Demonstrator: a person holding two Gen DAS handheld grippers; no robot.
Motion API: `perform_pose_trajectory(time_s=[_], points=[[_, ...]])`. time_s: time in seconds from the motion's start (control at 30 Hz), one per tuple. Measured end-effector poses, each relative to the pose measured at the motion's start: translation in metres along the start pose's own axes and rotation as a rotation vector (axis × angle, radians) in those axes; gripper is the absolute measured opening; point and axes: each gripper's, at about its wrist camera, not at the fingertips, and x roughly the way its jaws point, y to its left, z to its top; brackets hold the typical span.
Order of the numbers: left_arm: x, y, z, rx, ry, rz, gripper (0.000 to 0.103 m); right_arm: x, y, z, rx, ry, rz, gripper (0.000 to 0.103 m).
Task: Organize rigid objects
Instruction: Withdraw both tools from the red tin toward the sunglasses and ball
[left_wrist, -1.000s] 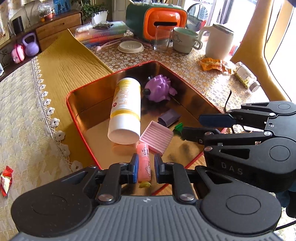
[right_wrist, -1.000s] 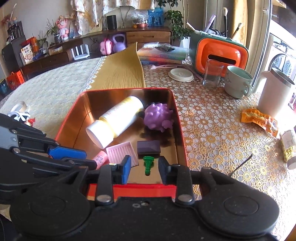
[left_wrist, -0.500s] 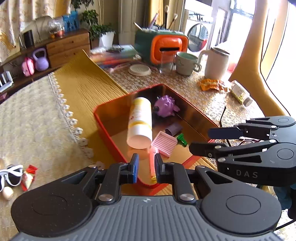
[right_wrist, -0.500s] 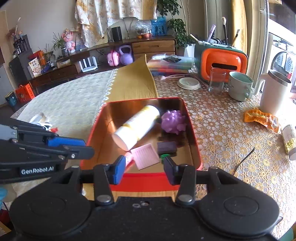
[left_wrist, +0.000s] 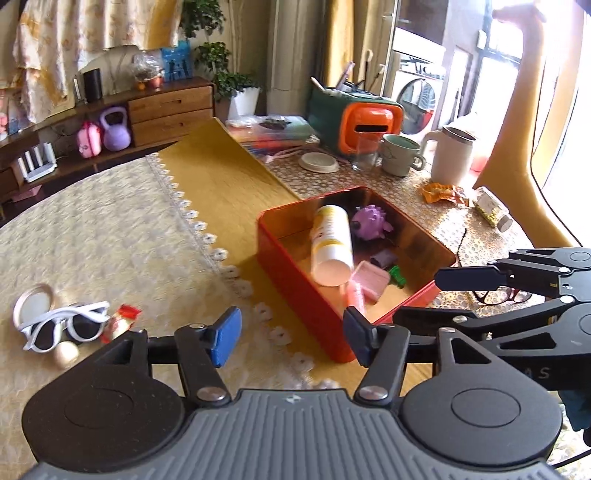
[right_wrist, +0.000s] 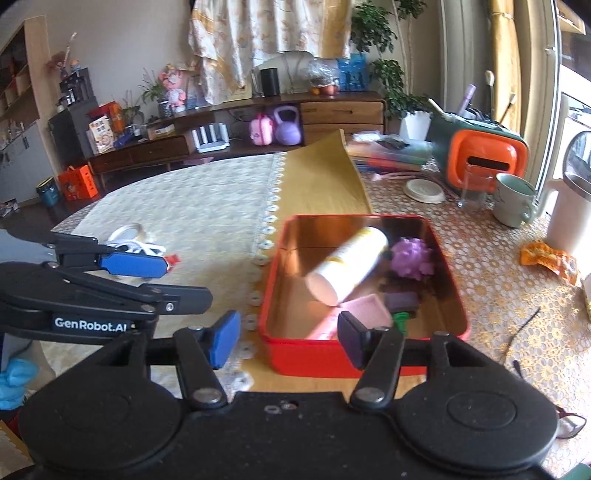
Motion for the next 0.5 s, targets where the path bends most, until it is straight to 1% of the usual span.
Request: perform_pose_trajectory(time_s=[0.03, 0.2, 0.3, 0.5], points=[[-0.004, 0.004, -0.003, -0.006, -0.006, 0.005, 0.067, -0.001, 0.005, 0.0, -0.002, -0.003, 0.006, 0.063], [-0.021, 0.027, -0.015, -0.034, -0.025, 0.023, 0.069, -0.001, 0.029, 0.0, -0.02, -0.01, 0.041, 0.071], [-0.03, 0.043, -0.022, -0.054, -0.034, 0.035, 0.074, 0.001, 0.042, 0.0, -0.035, -0.015, 0.063, 0.076], [-0.046, 0.079, -0.038, -0.106, -0.056, 0.077, 0.074, 0.007, 0.064, 0.001, -0.047, -0.019, 0.092, 0.082]])
